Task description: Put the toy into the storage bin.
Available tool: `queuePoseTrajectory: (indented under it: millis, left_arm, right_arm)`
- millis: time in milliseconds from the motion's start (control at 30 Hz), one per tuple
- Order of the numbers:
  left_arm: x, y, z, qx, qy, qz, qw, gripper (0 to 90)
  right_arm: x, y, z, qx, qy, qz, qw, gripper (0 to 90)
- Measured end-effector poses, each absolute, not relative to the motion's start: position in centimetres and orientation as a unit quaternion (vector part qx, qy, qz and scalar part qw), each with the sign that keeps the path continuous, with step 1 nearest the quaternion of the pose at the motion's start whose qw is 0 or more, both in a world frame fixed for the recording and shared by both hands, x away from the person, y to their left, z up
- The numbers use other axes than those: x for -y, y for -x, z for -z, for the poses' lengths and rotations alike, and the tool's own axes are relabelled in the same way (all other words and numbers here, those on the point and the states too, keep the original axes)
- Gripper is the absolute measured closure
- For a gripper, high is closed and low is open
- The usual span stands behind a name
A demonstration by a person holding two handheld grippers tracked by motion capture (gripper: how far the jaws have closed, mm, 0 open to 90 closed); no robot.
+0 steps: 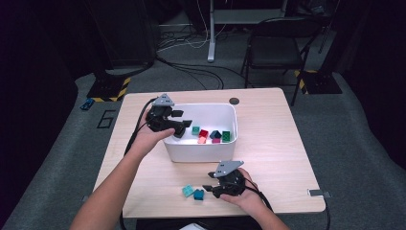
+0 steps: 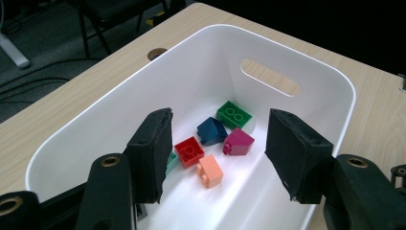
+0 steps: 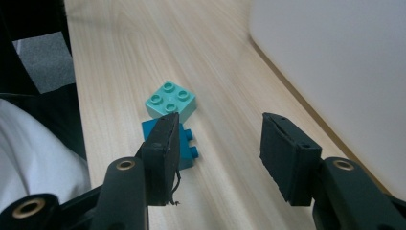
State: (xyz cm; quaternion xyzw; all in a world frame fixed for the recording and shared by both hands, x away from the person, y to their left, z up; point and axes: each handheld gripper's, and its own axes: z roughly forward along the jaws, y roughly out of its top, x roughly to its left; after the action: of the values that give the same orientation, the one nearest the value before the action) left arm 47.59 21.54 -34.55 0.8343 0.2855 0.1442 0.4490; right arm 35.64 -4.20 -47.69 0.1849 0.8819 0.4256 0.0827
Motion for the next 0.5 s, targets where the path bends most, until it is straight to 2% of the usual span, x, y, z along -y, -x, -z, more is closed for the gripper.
queuePoseTrajectory:
  millis: [500]
  left_arm:
    - [-25.1,-44.3,35.2,-0.294,-0.823,-0.155,0.460,42.0]
  right_arm:
    - [2.1,-35.1,48.8,-0.893,-0.158,-0.418,0.051,47.2]
